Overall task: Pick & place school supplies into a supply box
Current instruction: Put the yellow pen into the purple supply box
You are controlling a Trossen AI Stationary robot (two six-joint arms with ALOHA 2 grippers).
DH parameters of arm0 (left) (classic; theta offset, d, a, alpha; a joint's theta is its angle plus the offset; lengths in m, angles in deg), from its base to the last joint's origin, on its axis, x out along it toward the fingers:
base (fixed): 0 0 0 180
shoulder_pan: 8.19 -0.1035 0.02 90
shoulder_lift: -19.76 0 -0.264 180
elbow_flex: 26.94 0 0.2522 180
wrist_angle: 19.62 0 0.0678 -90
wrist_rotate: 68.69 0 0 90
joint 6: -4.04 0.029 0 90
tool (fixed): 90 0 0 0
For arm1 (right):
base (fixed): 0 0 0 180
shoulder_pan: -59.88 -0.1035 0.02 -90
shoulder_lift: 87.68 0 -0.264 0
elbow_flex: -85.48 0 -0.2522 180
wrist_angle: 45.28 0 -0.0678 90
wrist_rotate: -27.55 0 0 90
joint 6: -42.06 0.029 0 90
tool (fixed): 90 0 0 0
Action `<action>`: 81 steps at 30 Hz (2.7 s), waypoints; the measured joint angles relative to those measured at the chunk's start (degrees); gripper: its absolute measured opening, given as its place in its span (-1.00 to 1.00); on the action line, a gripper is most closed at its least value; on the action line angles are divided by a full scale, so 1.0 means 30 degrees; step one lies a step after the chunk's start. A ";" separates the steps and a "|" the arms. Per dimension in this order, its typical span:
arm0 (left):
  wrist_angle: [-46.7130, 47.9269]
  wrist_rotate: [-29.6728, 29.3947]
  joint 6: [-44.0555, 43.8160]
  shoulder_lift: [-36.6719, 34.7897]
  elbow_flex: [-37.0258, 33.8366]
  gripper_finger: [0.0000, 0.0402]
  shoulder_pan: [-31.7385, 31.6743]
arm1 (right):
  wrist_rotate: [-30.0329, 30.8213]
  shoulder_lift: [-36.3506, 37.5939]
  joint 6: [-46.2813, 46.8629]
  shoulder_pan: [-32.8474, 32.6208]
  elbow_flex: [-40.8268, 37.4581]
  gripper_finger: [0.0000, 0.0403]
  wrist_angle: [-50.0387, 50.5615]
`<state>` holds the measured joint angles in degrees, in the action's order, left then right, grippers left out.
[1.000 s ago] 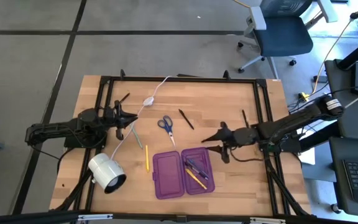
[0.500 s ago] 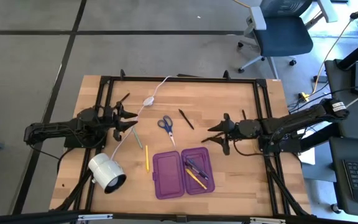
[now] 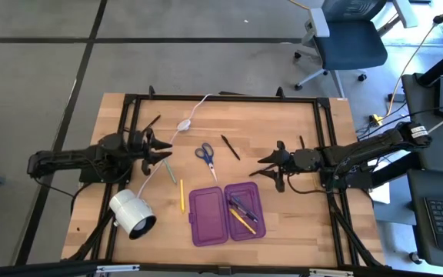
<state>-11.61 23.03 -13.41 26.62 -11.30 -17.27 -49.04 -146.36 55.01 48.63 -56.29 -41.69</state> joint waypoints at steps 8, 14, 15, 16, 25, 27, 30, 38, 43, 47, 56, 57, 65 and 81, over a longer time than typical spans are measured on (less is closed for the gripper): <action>0.4830 -0.3448 -0.1737 0.5688 0.4070 -0.23 -0.0006 | -0.0015 0.0000 0.0686 0.0000 0.0000 -0.02 0.0000; 1.1793 -0.4313 -0.0827 1.0344 0.8883 -0.31 0.0015 | -0.0027 -0.0007 0.1081 0.0000 0.0000 -0.02 0.0000; 1.1914 -0.3709 -0.0196 1.1022 0.9493 -0.32 0.0063 | -0.0028 -0.0007 0.1078 0.0000 0.0000 -0.02 0.0000; 1.1931 -0.3011 0.0284 1.1633 1.0003 -0.33 0.0199 | -0.0027 -0.0007 0.1078 0.0000 0.0000 -0.02 0.0000; 1.4419 -0.1084 -0.2324 1.7026 1.4247 -0.36 0.2295 | -0.0022 -0.0015 0.1035 0.0000 0.0000 -0.02 0.0163; 1.5537 -0.1248 -0.3669 1.8061 1.5245 -0.36 0.2950 | -0.0022 -0.0015 0.1027 0.0000 0.0000 -0.02 0.0244; 1.7141 -0.2211 -0.5756 1.9541 1.6477 -0.36 0.4066 | -0.0007 -0.0015 0.1027 0.0000 0.0000 -0.02 0.0322; 1.9403 -0.2726 -1.1407 2.3147 1.8907 -0.36 0.6447 | 0.0000 -0.0022 0.1020 0.0000 0.0007 -0.02 0.0738; 1.9421 -0.1851 -1.5297 2.4908 1.9312 -0.36 0.7436 | 0.0003 -0.0026 0.1035 0.0000 -0.0224 -0.02 0.1020; 1.9457 -0.1335 -1.8019 2.5961 1.9376 -0.36 0.7854 | -0.0008 -0.0036 0.1260 0.0000 -0.0727 -0.02 0.1027; 1.9257 -0.1524 -2.0460 2.7545 1.9376 -0.41 0.8291 | -0.0015 -0.0036 0.1647 0.0000 -0.1093 -0.02 0.1197; 1.9199 -0.1526 -2.0597 2.7620 1.9376 -0.43 0.8291 | -0.0015 -0.0036 0.1654 0.0000 -0.1093 -0.02 0.1199; 1.7345 -0.2038 -2.0263 2.7796 1.9372 -0.57 0.8284 | -0.0022 -0.0031 0.1616 0.0000 -0.1095 -0.02 0.1313; 1.6405 -0.2041 -1.8502 2.7770 1.9376 -0.41 0.8276 | -0.0022 -0.0029 0.1610 -0.0003 -0.1098 -0.02 0.1435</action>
<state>37.60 16.91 -68.91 109.93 46.83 7.56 -49.11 -146.45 59.84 48.62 -59.58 -37.39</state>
